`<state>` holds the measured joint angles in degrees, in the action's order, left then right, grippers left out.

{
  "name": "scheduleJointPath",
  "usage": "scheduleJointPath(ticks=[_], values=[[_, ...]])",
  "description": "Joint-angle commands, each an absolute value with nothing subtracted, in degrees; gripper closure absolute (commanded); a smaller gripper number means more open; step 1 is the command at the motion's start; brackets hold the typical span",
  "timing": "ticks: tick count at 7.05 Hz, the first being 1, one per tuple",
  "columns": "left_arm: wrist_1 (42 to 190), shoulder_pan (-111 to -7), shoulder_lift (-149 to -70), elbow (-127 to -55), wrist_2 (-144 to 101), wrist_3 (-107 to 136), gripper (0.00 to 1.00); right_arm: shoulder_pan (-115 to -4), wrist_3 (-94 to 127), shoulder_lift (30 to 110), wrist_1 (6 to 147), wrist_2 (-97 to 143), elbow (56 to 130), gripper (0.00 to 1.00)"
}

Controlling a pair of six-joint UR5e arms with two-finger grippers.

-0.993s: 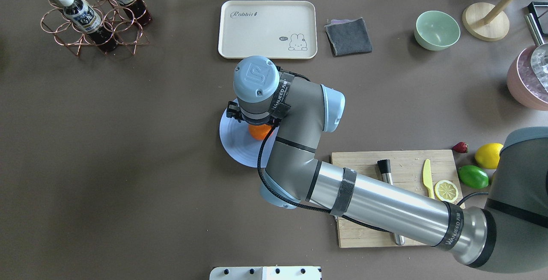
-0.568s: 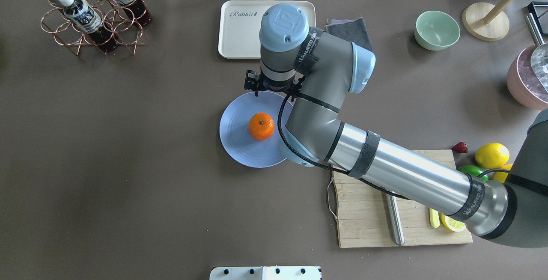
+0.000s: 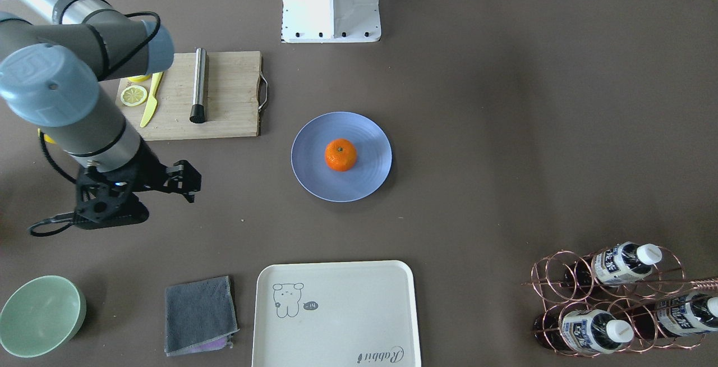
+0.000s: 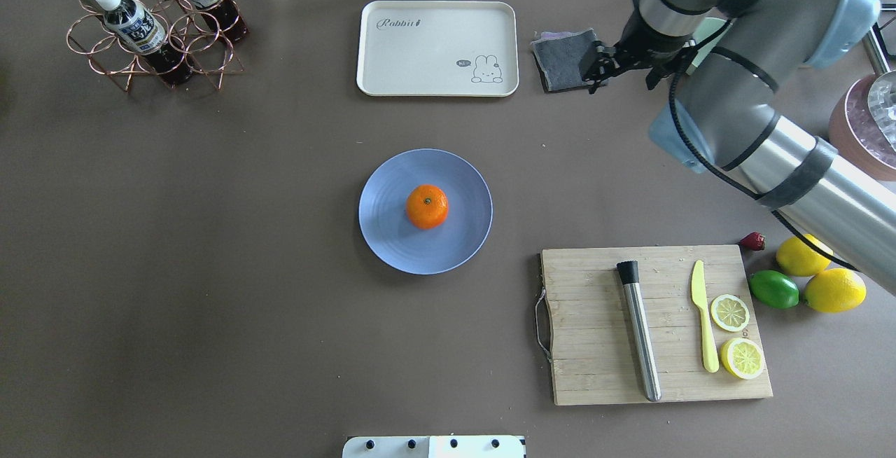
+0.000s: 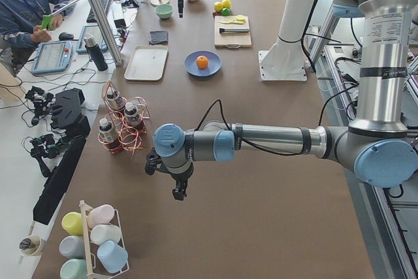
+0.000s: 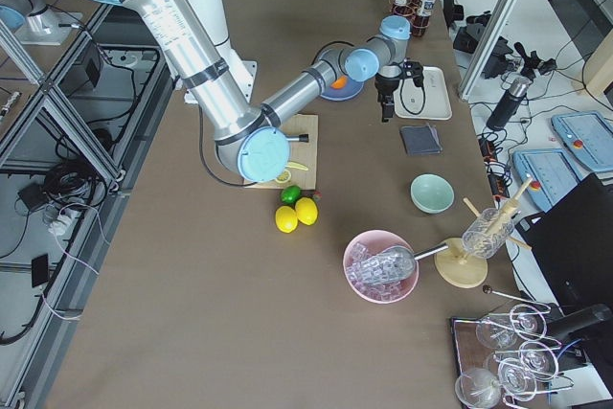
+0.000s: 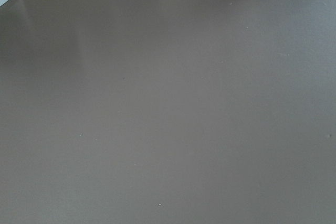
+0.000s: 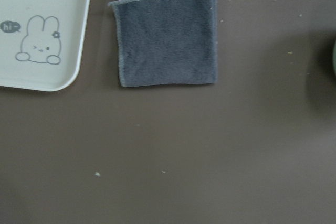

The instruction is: Pick orange to plate

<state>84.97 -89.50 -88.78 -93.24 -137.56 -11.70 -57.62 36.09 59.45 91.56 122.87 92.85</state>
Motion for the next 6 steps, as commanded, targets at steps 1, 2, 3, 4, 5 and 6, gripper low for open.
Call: scheduleJointPath(ticks=[1, 2, 3, 4, 5, 6], values=[[84.99, -89.65, -88.68, -93.16, -137.64, -11.43, 0.02, -70.78, 11.19, 72.81, 92.02, 125.49, 96.33, 0.00], [84.99, -89.74, -88.68, -93.16, -137.72, -11.43, 0.02, -77.28, -0.15, 77.91, 91.93, 127.51, 96.15, 0.00], [84.99, -89.74, -88.68, -93.08, -137.72, -11.43, 0.02, -83.26, -9.66, 82.48, 92.02, 127.88, 95.89, 0.00], [84.99, -89.74, -88.68, -93.08, -137.72, -11.43, 0.02, -87.76, -13.67, 86.36, 91.93, 127.88, 95.98, 0.00], [84.99, -89.74, -88.68, -93.08, -137.72, -11.43, 0.02, -90.59, -13.88, 88.22, 91.93, 127.79, 96.06, 0.00], [84.99, -89.74, -88.68, -93.08, -137.72, -11.43, 0.02, -91.57, -13.63, 89.81, 91.93, 127.79, 96.15, 0.00]])
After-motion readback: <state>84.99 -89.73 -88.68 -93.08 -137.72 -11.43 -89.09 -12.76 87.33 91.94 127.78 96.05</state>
